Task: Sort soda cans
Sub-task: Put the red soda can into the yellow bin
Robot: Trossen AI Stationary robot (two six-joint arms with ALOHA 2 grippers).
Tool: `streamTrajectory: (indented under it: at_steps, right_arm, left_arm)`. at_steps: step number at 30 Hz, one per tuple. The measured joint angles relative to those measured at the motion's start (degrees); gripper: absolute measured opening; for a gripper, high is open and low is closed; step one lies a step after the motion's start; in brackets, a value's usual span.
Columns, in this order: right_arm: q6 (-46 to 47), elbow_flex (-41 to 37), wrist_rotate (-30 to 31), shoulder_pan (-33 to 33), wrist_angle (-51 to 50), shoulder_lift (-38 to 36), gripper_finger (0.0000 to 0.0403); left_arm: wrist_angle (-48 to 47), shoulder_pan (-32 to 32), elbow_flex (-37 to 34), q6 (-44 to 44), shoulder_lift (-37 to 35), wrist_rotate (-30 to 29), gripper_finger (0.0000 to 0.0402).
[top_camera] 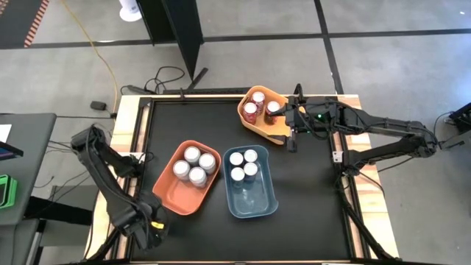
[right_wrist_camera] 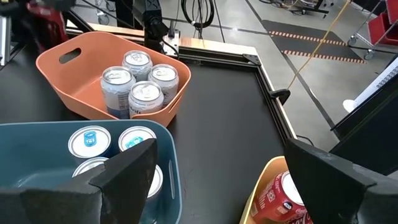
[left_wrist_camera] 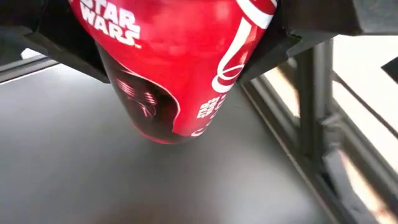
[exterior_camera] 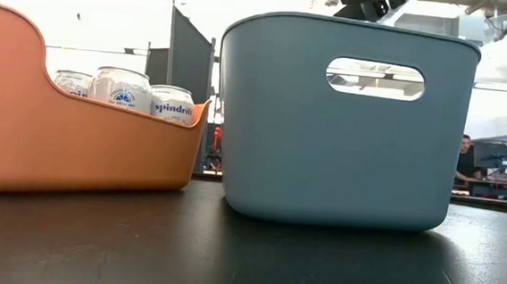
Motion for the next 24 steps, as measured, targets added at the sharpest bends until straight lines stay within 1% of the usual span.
streamTrajectory:
  at_steps: [4, 8, 10, 12, 13, 15, 24]
  right_arm:
    - [0.0, 0.0, 0.0, 0.0, -0.5, 0.0, 0.0368]
    - [-0.1, 0.0, 0.0, 0.0, -1.0, 0.0, 0.0368]
    - [-0.1, 0.0, 0.0, 0.0, -1.3, 0.0, 0.0368]
    - [0.0, 0.0, 0.0, 0.0, -1.5, 0.0, 0.0368]
    - [0.0, 0.0, 0.0, 0.0, -1.4, 0.0, 0.0368]
    - [0.0, 0.0, 0.0, 0.0, -1.4, 0.0, 0.0368]
    - [1.1, 0.0, 0.0, 0.3, -3.4, -2.4, 0.0368]
  left_arm:
    - [-8.6, 0.6, 7.0, 0.0, -0.8, -3.1, 0.0309]
    - [-18.9, 2.3, 16.8, 2.1, -0.8, -7.6, 0.0309]
    - [-19.0, 4.4, 20.1, 5.7, -1.7, -11.1, 0.0309]
    - [-18.3, 6.9, 22.6, 9.0, -2.6, -16.5, 0.0309]
    - [-18.0, 8.7, 23.4, 11.3, -3.1, -18.7, 0.0309]
    - [-18.8, 13.0, 24.8, 17.2, -3.5, -20.9, 0.0309]
    - [-18.0, 36.2, 30.3, 48.5, -3.1, -20.8, 0.0309]
